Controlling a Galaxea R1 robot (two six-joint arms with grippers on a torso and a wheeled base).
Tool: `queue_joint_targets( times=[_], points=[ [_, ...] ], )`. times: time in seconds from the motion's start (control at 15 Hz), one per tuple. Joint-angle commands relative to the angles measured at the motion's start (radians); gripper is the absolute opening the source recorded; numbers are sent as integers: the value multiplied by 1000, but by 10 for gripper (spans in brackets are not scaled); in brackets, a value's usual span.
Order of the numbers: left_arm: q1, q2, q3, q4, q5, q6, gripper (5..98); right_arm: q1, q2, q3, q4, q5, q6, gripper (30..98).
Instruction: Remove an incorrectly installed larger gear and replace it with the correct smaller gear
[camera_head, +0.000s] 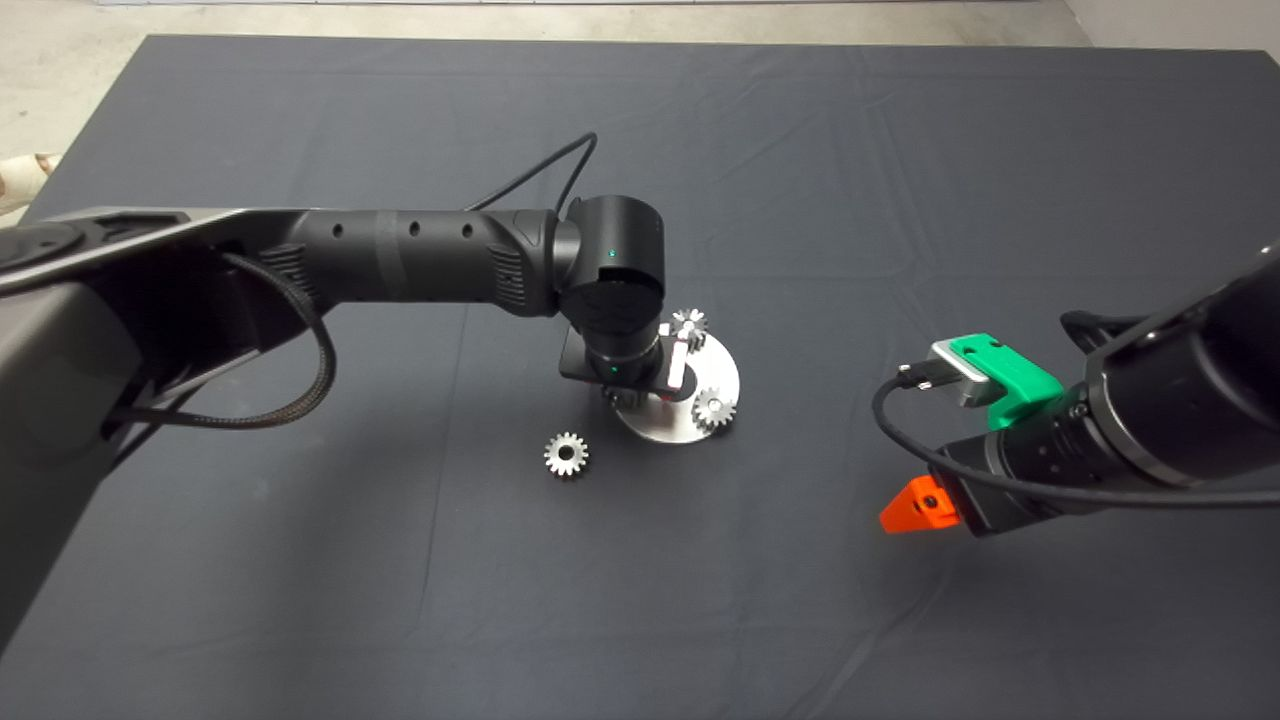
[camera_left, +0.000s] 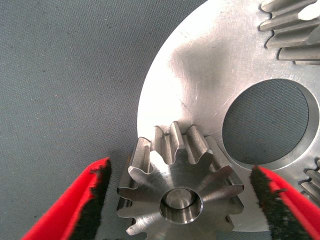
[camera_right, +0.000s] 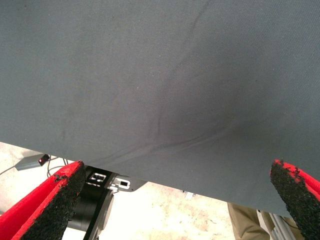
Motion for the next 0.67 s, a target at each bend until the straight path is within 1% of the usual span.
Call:
queue_joint_targets(
  times=[0.0,0.07,0.2,0.33,0.53,0.6],
  points=[
    [-20,5,3,10,6,1,699,25,4,3,22,-27,0,977],
    [-20,5,1,10,6,1,670,25,3,3,22,-29,0,977],
    [-20,3,1,10,6,-1,667,25,4,3,22,-29,0,977],
    [-20,1,1,10,6,1,618,25,4,3,22,-26,0,977],
    [-20,3,1,11,6,-1,614,25,4,3,22,-24,0,977],
    [-20,4,1,10,6,-1,596,25,4,3,22,-24,2,977]
  ],
)
